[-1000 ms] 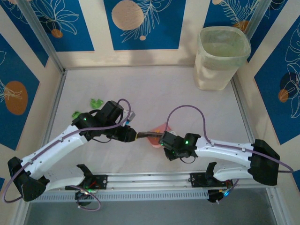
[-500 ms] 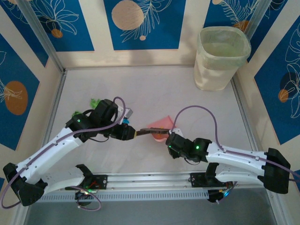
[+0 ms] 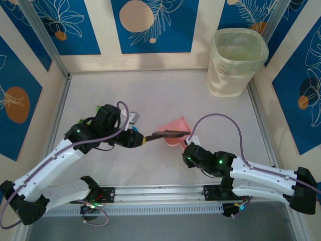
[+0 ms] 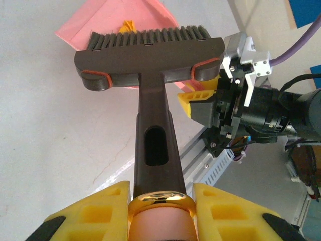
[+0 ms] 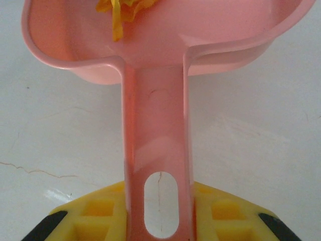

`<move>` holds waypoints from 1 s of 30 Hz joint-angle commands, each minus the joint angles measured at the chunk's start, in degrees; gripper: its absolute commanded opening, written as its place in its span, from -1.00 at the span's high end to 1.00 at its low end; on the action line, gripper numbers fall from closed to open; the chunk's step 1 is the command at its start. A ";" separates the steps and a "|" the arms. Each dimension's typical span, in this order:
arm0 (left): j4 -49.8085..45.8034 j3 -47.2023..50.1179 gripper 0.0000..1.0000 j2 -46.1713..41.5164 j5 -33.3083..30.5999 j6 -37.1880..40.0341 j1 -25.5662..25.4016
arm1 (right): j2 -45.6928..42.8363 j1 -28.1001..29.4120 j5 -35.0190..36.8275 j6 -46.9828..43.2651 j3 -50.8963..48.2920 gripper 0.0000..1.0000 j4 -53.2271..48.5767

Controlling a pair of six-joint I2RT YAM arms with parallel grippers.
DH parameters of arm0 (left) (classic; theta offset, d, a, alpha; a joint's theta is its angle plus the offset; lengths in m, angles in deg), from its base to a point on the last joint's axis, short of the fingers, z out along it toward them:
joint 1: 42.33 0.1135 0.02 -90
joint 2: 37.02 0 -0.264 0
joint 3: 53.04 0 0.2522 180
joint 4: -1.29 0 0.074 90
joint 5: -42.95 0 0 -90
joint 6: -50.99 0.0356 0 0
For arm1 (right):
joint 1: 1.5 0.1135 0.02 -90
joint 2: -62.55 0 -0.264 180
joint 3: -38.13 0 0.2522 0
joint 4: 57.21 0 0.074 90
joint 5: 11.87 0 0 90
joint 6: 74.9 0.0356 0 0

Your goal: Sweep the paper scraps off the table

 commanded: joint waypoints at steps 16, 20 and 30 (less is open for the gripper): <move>8.63 -0.06 1.00 -4.14 5.04 -0.80 3.86 | -5.83 0.71 4.86 -0.03 -0.01 1.00 0.70; 9.55 0.07 1.00 -4.85 5.20 -0.72 4.12 | -6.02 0.58 5.36 0.10 -0.02 1.00 0.48; 8.27 -0.23 1.00 -5.73 0.51 0.21 5.00 | -6.37 0.42 6.48 0.66 0.78 1.00 -0.34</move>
